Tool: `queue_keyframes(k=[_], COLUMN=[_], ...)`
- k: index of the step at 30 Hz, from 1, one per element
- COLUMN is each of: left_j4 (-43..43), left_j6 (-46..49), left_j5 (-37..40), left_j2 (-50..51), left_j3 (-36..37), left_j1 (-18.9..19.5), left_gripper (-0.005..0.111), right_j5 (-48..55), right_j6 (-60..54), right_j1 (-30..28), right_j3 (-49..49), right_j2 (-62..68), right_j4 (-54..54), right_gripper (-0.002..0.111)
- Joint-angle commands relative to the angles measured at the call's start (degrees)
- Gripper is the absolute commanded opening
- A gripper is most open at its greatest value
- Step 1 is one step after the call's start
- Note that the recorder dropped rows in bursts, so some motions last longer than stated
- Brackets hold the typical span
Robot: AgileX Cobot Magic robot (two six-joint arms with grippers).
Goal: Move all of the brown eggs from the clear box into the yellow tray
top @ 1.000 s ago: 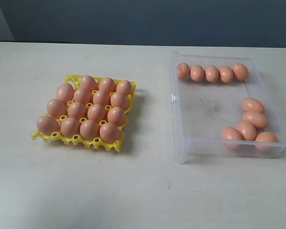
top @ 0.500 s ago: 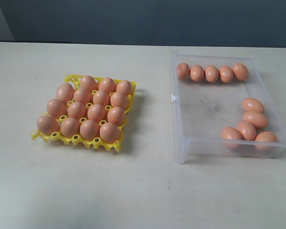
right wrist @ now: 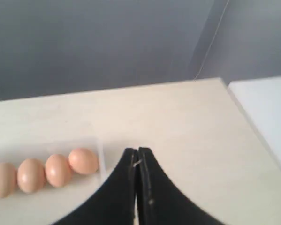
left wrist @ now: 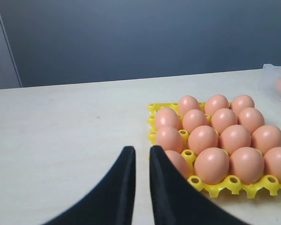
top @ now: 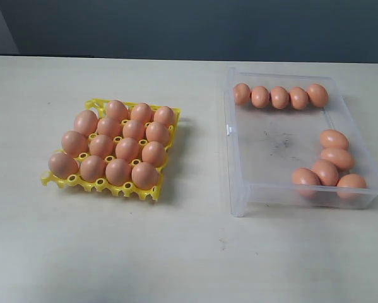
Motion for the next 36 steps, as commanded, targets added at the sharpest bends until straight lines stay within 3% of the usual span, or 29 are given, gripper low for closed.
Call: queue_keyframes(k=[1, 3, 7, 14, 21, 23, 28, 29, 36], left_j4=[0.1, 0.1, 0.1, 0.1, 0.1, 0.1, 0.1, 0.1, 0.1], left_j6=[-0.1, -0.1, -0.1, -0.1, -0.1, -0.1, -0.1, -0.1, -0.1], left_j5=[-0.3, -0.3, -0.3, -0.3, -0.3, -0.3, -0.3, -0.3, -0.3], left_j2=[0.4, 0.4, 0.4, 0.4, 0.4, 0.4, 0.4, 0.4, 0.4], left_j3=[0.3, 0.3, 0.3, 0.3, 0.3, 0.3, 0.3, 0.3, 0.3], left_j1=[-0.1, -0.1, -0.1, -0.1, -0.1, -0.1, -0.1, -0.1, -0.1], left_gripper=[0.012, 0.012, 0.012, 0.012, 0.012, 0.012, 0.012, 0.012, 0.012], right_j5=[-11.3, -12.9, -13.8, -12.6, -9.8, -10.2, -7.7, -6.5, -1.9], right_j6=[-10.0, -16.5, -22.6, -33.4, -33.8, -33.8, -32.8, -31.7, -20.2], right_j1=[-1.5, -1.5, -1.5, 2.4, 8.7, 10.5, 11.0, 11.0, 11.0], right_j3=[9.5, 11.7, 12.6, 12.3, 10.5, 10.5, 10.5, 10.5, 10.5], right_j2=[-0.4, 0.5, 3.6, 10.7, 14.0, 14.4, 18.0, 18.8, 20.7], right_j4=[16.6, 24.5, 30.5, 31.3, 31.0, 31.0, 29.1, 27.3, 9.1], right_gripper=[-0.001, -0.001, -0.001, -0.001, 0.0, 0.009, 0.047, 0.05, 0.046])
